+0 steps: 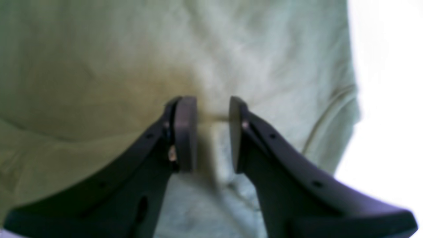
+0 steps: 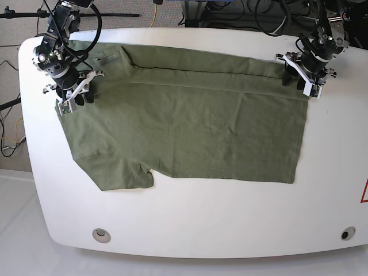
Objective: Fold the T-shirt properly
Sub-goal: 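Open both grippers and release the folded edge, then move both open grippers inward across the shirt body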
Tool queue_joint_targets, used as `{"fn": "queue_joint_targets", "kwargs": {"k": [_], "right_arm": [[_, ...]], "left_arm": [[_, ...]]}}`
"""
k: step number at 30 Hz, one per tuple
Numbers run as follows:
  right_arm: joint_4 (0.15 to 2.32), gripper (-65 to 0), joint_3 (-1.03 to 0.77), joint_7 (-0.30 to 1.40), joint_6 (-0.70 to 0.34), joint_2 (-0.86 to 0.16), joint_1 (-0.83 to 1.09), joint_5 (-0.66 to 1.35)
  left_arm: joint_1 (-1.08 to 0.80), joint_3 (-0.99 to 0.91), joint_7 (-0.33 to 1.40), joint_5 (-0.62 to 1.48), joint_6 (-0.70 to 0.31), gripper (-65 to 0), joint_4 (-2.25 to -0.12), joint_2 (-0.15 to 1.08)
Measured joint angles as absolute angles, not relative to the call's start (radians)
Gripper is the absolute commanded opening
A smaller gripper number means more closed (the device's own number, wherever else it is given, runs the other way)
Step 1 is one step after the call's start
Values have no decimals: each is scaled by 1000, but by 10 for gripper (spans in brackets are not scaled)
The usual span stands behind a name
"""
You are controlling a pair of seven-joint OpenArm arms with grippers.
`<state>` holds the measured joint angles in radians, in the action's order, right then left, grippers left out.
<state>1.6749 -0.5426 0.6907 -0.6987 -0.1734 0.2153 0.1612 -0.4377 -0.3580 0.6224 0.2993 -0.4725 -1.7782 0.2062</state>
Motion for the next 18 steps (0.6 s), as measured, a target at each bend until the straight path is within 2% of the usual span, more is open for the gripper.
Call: {"fn": "queue_joint_targets", "kwargs": {"k": [10, 18], "right_arm": [[1672, -477, -532, 693, -697, -208, 187, 160], [1689, -475, -506, 691, -704, -172, 171, 160]], "left_arm": [[-337, -363, 584, 295, -472, -445, -1800, 162], [-316, -382, 616, 258, -472, -455, -1804, 122]]}}
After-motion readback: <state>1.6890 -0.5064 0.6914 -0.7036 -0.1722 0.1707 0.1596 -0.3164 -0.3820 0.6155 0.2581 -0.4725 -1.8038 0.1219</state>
